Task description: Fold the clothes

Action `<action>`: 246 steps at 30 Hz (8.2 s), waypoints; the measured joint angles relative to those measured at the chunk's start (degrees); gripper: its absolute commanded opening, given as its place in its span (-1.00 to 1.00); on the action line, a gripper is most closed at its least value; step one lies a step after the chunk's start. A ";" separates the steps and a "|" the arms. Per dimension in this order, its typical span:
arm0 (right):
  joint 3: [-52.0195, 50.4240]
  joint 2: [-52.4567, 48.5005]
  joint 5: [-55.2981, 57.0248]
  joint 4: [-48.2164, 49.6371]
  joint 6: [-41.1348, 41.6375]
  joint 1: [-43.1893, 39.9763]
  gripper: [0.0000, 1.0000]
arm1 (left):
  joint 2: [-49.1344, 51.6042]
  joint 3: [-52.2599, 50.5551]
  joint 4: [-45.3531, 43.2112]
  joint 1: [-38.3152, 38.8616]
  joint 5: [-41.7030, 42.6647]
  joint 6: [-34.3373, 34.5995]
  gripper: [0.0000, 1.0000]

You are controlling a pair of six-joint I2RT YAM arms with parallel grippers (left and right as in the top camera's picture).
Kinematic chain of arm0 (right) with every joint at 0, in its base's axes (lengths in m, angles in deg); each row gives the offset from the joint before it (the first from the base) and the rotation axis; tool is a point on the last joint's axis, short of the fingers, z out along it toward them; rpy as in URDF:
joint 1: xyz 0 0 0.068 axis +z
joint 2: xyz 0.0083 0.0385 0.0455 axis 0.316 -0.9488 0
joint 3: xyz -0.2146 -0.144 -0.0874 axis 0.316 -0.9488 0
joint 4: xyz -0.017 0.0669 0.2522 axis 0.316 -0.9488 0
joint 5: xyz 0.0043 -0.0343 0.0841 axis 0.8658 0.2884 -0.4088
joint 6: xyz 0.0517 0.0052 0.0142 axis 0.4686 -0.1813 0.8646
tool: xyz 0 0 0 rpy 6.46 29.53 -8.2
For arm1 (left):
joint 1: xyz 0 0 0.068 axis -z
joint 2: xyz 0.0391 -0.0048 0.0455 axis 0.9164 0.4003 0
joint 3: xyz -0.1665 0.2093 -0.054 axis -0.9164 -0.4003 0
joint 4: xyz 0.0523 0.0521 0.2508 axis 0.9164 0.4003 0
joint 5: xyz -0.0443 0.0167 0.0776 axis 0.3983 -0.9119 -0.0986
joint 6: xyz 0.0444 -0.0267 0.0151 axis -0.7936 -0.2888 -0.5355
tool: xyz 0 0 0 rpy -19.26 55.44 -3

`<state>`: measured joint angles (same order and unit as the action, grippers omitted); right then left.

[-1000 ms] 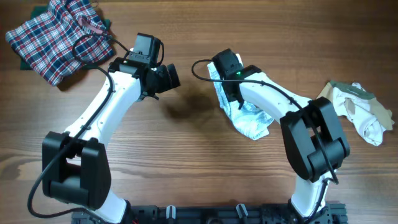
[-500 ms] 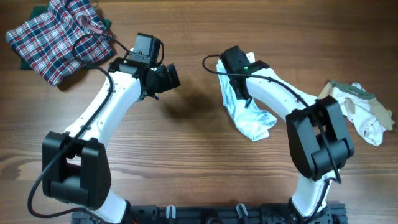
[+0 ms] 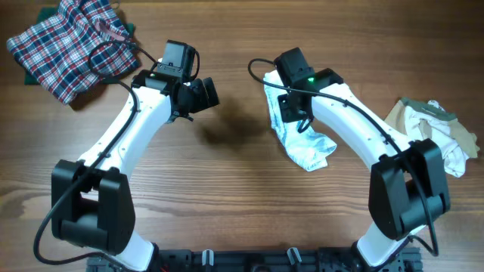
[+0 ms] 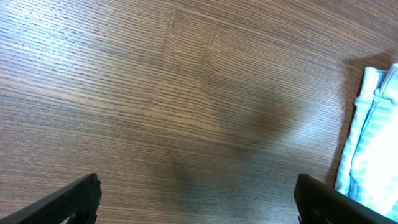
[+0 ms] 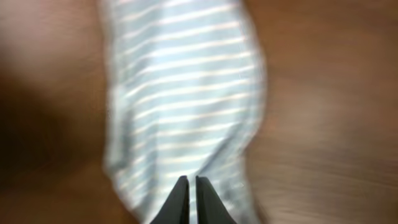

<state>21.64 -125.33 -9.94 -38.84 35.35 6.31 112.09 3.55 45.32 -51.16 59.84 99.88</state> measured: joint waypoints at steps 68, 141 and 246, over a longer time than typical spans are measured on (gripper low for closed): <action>-1.57 1.88 -25.88 -15.54 28.41 -10.32 -0.92 | 25.07 -0.07 -53.24 18.08 14.36 -15.82 -0.92; -2.49 1.99 -25.66 -9.68 32.26 -5.46 -0.91 | 13.40 5.29 -5.70 7.78 8.98 6.84 -0.85; -11.78 -3.02 -17.99 8.37 20.44 -12.00 -0.71 | 18.78 5.99 6.99 0.50 18.99 14.49 -0.63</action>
<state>9.86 -128.35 -27.92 -30.47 55.79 -5.69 130.86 9.54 52.32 -50.66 78.83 114.37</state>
